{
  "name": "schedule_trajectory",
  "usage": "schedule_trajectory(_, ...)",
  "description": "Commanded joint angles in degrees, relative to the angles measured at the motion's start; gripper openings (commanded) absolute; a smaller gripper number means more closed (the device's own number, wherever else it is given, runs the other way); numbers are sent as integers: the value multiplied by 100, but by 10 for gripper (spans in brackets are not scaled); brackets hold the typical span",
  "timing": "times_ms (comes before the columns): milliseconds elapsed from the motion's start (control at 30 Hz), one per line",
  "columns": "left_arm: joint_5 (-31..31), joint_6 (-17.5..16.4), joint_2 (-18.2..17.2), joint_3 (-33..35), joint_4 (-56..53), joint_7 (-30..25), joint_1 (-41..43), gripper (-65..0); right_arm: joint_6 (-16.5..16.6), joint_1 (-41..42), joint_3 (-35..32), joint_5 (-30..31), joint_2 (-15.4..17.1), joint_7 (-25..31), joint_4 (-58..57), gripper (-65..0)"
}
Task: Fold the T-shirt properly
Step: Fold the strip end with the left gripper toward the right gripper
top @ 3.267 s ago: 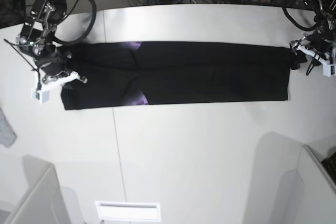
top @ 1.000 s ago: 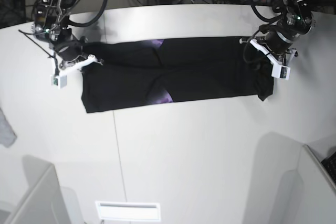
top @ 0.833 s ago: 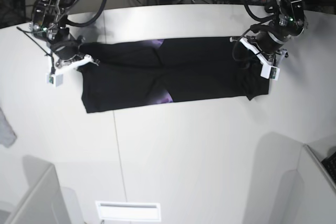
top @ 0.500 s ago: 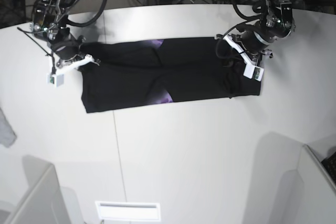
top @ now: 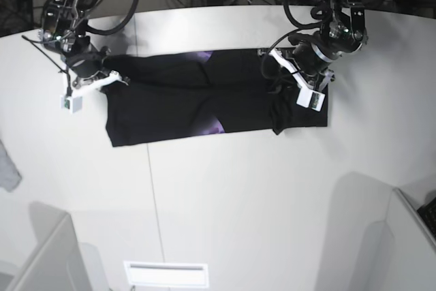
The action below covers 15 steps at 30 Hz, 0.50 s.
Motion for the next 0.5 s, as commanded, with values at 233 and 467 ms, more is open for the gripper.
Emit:
schedule_trajectory(233, -106, 416, -26, 753, 85, -117, -351, -650, 9, 43, 12, 63, 37, 88, 85, -650)
schedule_trajectory(467, -106, 829, -17, 1236, 50, -117, -500, -650, 9, 43, 12, 63, 37, 88, 85, -650)
